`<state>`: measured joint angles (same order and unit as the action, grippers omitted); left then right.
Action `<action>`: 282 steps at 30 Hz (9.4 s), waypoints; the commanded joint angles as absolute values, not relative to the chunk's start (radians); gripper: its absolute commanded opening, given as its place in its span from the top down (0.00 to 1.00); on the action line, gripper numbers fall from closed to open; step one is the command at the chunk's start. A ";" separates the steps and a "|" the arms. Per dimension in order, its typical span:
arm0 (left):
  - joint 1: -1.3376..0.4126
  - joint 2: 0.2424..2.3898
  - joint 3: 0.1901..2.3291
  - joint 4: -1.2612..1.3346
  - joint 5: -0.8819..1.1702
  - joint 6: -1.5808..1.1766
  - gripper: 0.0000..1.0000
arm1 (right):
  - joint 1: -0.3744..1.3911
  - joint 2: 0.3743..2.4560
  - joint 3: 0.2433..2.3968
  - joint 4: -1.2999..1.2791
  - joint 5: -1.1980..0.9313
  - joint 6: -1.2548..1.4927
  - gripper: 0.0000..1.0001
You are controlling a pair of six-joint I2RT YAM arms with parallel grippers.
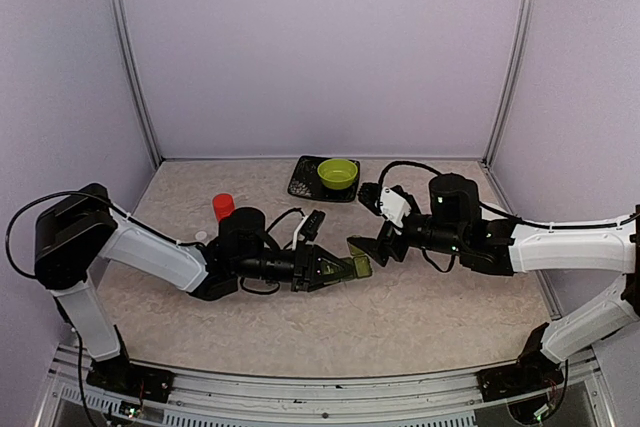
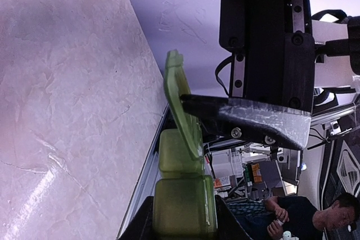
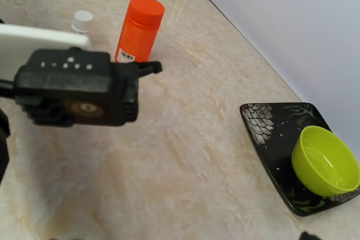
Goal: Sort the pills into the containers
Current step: Open the pill container in the compartment of the pill container, then place the pill container at the center of the board, then pick up the pill bottle from the center of the board, then pass from the left arm to the right
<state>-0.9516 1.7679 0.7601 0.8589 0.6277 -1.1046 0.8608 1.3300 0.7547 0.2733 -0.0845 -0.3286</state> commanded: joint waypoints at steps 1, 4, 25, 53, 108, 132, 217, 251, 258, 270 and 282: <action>-0.956 1.730 0.790 0.856 0.646 -1.074 0.71 | 0.850 1.307 0.773 0.267 -0.061 -0.327 0.09; -0.954 1.731 0.793 0.855 0.650 -1.075 0.71 | 0.843 1.295 0.773 0.268 -0.053 -0.331 0.09; -0.914 1.723 0.792 0.815 0.634 -1.067 0.71 | 0.833 1.235 0.759 0.299 0.073 -0.305 0.05; -0.701 2.011 1.043 0.511 0.742 -0.907 0.68 | 0.805 1.181 0.634 0.341 0.229 -0.148 0.00; -0.633 1.915 1.127 0.155 0.387 -0.754 0.07 | 0.804 1.232 0.652 0.318 0.261 -0.141 0.00; -0.553 1.509 1.027 -0.091 -0.030 -0.562 0.01 | 0.791 1.213 0.634 0.309 0.250 -0.019 0.00; -0.570 1.600 1.109 -0.143 -0.118 -0.388 0.63 | 0.785 1.086 0.555 0.282 -0.079 -0.035 0.00; -0.994 1.426 1.114 0.194 0.601 -0.119 0.65 | 0.784 1.070 0.555 0.577 -0.839 0.182 0.00; -1.026 1.397 1.077 0.212 0.671 -0.068 0.65 | 0.782 1.057 0.576 0.571 -0.853 0.212 0.00; -1.047 1.340 1.033 0.293 0.644 -0.011 0.66 | 0.782 1.219 0.576 0.965 -1.078 0.585 0.04; -1.080 1.330 0.977 0.397 0.517 0.026 0.67 | 0.797 1.275 0.543 1.201 -1.030 0.775 0.09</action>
